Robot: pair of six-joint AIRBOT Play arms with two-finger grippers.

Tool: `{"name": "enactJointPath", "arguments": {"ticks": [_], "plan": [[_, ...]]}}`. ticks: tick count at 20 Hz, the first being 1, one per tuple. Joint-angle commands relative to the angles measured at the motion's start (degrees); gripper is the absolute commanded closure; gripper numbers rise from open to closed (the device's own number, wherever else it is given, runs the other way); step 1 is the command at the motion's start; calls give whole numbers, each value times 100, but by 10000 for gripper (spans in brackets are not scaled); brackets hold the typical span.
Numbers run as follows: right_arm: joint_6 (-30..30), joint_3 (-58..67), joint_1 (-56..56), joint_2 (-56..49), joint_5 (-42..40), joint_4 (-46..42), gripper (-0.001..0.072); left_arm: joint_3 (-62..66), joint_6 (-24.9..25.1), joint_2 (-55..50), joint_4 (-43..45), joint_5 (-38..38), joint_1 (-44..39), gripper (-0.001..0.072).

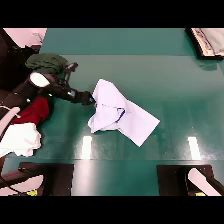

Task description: Fold the shirts.

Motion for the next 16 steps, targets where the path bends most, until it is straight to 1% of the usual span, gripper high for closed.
{"name": "enactJointPath", "arguments": {"ticks": [1, 3, 4, 5, 6, 7, 8, 10, 13, 14, 16], "plan": [[2, -282, 7, 17, -2, 223, 696, -339, 437, -229, -439, 852, -420, 31], [4, -374, 7, 20, 35, 337, 696, -321, 413, -280, -586, 1193, -529, 33], [2, -402, 7, 20, 52, 330, 696, -251, 413, -280, -691, 1220, -520, 131], [2, -400, 7, 17, 90, 306, 696, -140, 413, -269, -688, 1150, -472, 304], [0, -400, 4, 20, 116, 289, 696, -17, 413, -254, -688, 1071, -424, 438], [0, -400, 4, 20, 155, 282, 696, 122, 413, -221, -675, 981, -382, 617], [0, -400, 7, 20, 205, 258, 697, 273, 409, -201, -632, 881, -348, 683], [0, -400, 31, 20, 435, -59, 697, 726, 369, -120, -402, 560, -260, 684], [4, -509, 374, 20, 896, -1405, 696, 1683, 258, 133, 249, 44, -227, 684], [7, -693, 538, 20, 955, -1676, 697, 1991, 216, 221, 396, -114, -227, 683], [7, -1335, 855, 24, 903, -1829, 696, 2583, 219, 341, 520, -463, -227, 683]]}}
